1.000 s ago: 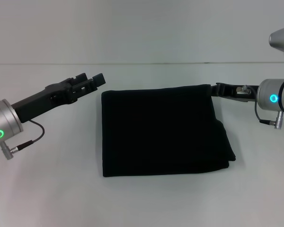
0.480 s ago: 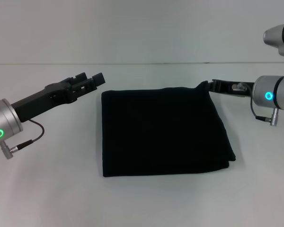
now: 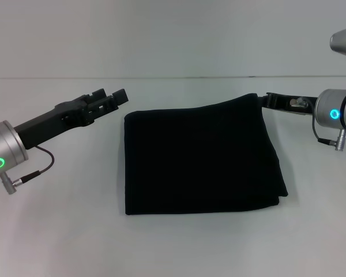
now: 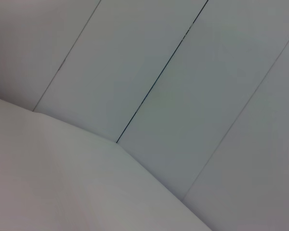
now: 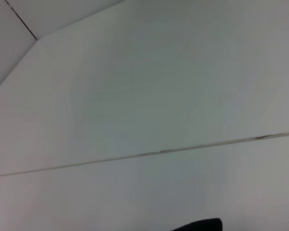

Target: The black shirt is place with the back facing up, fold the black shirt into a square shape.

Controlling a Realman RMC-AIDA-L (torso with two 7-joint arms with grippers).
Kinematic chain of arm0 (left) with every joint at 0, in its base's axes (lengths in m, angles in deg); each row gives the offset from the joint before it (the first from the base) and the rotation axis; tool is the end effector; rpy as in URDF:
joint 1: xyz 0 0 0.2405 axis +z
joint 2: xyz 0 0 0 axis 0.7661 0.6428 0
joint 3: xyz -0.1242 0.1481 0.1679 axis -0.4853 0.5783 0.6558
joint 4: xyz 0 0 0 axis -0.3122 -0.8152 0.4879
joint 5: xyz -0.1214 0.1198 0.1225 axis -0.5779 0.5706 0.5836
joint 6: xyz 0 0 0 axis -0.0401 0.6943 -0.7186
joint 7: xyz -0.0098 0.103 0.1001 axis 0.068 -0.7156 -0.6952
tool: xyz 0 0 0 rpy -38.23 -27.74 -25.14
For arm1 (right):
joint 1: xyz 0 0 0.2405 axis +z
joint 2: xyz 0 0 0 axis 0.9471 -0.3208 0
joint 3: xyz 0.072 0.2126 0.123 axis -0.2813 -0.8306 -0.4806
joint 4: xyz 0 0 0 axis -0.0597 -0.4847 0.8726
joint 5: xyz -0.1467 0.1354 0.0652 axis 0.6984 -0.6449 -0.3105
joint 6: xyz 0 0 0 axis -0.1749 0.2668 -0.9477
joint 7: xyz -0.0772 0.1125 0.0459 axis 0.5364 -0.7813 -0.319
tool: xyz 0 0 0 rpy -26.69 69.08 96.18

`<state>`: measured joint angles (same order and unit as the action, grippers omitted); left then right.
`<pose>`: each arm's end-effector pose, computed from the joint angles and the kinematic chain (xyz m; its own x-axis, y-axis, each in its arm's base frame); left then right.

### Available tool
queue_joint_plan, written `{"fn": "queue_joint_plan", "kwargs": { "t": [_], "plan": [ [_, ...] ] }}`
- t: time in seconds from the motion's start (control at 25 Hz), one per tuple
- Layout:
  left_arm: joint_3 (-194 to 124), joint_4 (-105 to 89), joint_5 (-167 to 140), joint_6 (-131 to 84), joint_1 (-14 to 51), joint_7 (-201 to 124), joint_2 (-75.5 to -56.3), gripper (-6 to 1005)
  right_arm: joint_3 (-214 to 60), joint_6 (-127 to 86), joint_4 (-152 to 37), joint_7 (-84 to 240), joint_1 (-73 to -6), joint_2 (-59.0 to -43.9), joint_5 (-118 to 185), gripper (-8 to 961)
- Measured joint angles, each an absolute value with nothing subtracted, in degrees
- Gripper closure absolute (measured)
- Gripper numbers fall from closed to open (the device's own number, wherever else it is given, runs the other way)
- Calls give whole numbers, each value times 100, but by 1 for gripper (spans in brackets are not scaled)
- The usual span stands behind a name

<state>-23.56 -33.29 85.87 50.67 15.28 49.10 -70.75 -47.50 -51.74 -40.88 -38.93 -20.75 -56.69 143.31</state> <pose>-0.2705 0.3622 0.0137 0.3756 0.4512 0.8095 0.7993 -0.5998 -0.0366 0.2492 0.4550 -0.0266 0.3736 -0.6970 -0.6121 -0.9246 -0.2273 -0.3056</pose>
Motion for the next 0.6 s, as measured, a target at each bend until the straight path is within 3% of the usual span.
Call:
{"fn": "queue_joint_plan", "kwargs": {
  "t": [0.32,0.44,0.6],
  "plan": [
    [-2357,-3345,8583,4846,1501,4917,-7062,145,-4785,-5215,-3839,-3679,-2262,-5734,14168,810],
    [-2360,-3353,8570,4705,1480,4920,-7049,145,-4787,-5453,-3561,-3449,-2529,-5749,13739,744],
    [-2365,-3376,8561,4682,1461,4926,-7038,144,-4794,-6211,-3220,-3151,-3006,-5607,13084,655]
  ]
}}
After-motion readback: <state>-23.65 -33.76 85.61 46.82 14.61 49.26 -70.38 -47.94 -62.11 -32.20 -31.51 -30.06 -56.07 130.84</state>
